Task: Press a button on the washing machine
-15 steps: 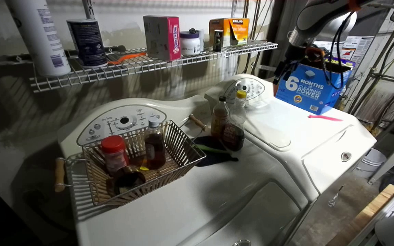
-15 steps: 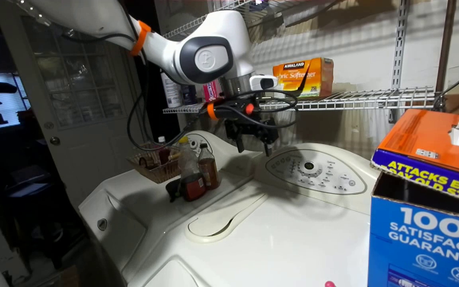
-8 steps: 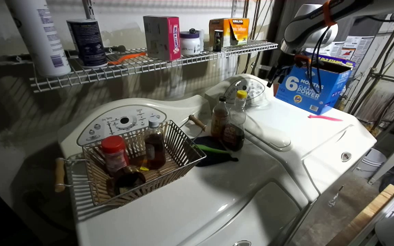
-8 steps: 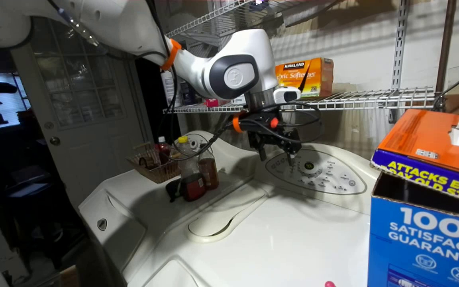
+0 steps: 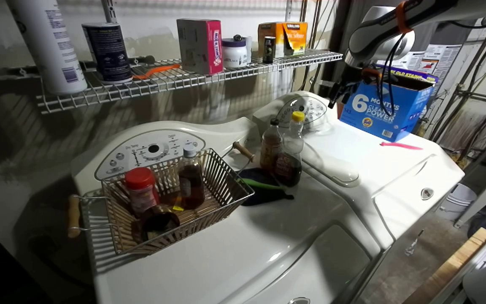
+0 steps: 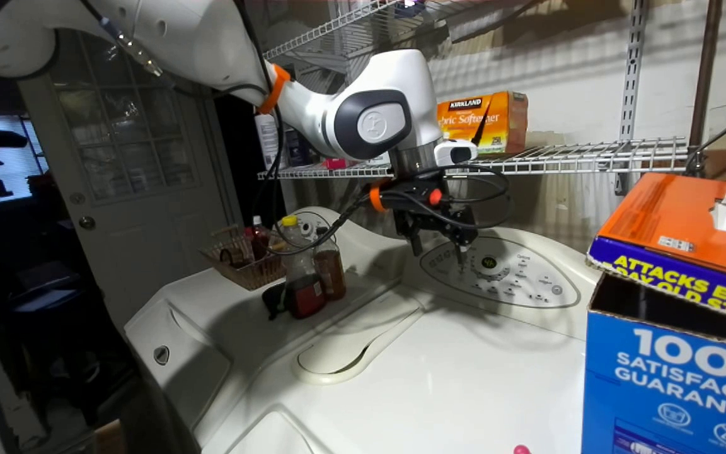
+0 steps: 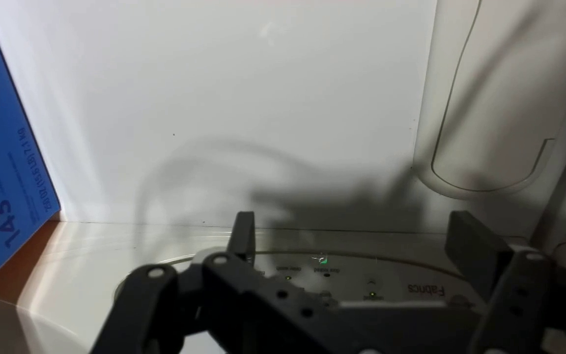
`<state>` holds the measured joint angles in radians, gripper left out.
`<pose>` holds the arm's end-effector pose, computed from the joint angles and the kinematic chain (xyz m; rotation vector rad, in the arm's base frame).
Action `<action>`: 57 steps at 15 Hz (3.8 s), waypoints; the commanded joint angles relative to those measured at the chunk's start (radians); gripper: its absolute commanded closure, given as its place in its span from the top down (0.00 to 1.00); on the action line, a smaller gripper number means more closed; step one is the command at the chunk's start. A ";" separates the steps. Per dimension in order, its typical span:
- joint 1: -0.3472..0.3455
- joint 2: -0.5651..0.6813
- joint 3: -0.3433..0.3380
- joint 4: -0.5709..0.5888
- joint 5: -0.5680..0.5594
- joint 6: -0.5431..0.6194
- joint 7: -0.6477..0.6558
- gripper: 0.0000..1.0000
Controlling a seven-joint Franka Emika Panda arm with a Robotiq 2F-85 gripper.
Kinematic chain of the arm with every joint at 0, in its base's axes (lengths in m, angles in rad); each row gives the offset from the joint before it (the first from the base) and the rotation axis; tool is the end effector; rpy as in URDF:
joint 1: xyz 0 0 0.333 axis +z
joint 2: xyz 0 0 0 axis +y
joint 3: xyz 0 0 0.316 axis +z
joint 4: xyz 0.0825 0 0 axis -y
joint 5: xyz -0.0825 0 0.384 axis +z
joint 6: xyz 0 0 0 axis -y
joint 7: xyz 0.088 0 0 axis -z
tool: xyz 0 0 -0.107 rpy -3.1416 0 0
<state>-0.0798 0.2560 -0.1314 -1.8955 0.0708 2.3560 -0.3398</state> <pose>0.6210 -0.1275 0.3905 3.0873 0.1412 0.3186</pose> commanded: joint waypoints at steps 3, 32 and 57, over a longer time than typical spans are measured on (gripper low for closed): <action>-0.026 0.017 0.023 0.013 -0.034 0.022 0.037 1.00; -0.182 0.614 0.158 0.674 -0.001 -0.023 -0.071 0.00; -0.157 0.770 0.148 0.885 0.023 -0.071 0.154 0.00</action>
<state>-0.2561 0.9150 0.0183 -1.1280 0.0678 2.2513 -0.2488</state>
